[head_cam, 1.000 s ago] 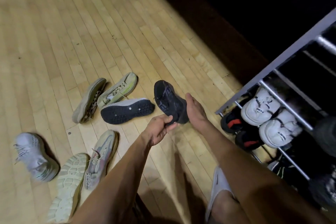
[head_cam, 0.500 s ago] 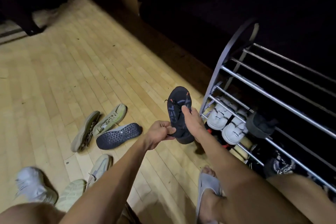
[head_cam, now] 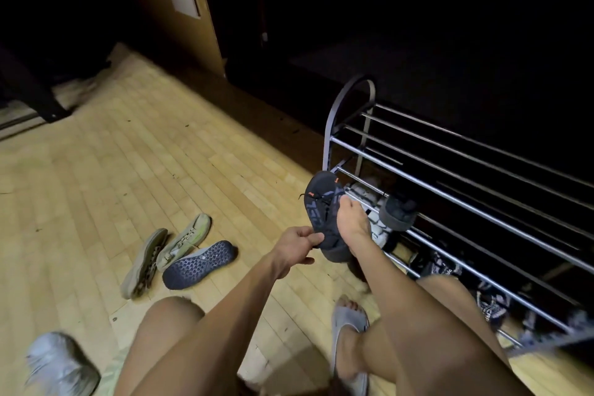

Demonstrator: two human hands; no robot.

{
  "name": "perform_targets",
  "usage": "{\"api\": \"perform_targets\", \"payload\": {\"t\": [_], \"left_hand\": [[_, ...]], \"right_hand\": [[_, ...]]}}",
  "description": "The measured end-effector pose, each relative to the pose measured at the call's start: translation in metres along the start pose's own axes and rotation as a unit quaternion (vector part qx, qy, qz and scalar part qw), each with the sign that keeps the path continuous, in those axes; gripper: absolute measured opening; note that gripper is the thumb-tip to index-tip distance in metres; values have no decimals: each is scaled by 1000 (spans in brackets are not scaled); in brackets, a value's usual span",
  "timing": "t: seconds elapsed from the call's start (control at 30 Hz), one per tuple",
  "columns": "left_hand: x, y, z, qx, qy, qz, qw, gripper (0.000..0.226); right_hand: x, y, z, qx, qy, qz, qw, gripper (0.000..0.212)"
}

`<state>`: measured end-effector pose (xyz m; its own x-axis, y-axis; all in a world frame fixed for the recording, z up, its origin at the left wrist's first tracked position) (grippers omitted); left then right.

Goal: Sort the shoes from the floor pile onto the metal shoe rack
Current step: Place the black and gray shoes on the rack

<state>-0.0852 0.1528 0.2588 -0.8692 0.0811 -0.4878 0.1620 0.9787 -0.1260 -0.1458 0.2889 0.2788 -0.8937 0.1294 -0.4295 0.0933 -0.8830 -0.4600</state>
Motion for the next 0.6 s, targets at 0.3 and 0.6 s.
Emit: {"api": "perform_targets", "payload": {"t": [0.3, 0.6], "left_hand": [[18, 36, -19, -119, 13, 16, 993, 28], [102, 38, -57, -56, 53, -67, 995, 20]], "right_hand": [[-2, -35, -15, 99, 37, -95, 990, 50], [57, -51, 4, 175, 23, -149, 973, 50]]}}
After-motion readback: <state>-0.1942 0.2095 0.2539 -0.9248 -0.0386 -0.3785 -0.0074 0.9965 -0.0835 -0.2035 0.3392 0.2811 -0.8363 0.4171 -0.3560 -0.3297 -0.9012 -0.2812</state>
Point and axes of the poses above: each hand's wrist, its own x-axis towards the middle knuckle, its own y-axis out of the palm, z = x × y, the point moved 9 cm from there along x, towards the middle knuckle, and after that the axes turned 4 degrees about z, right-handed, at the moved point
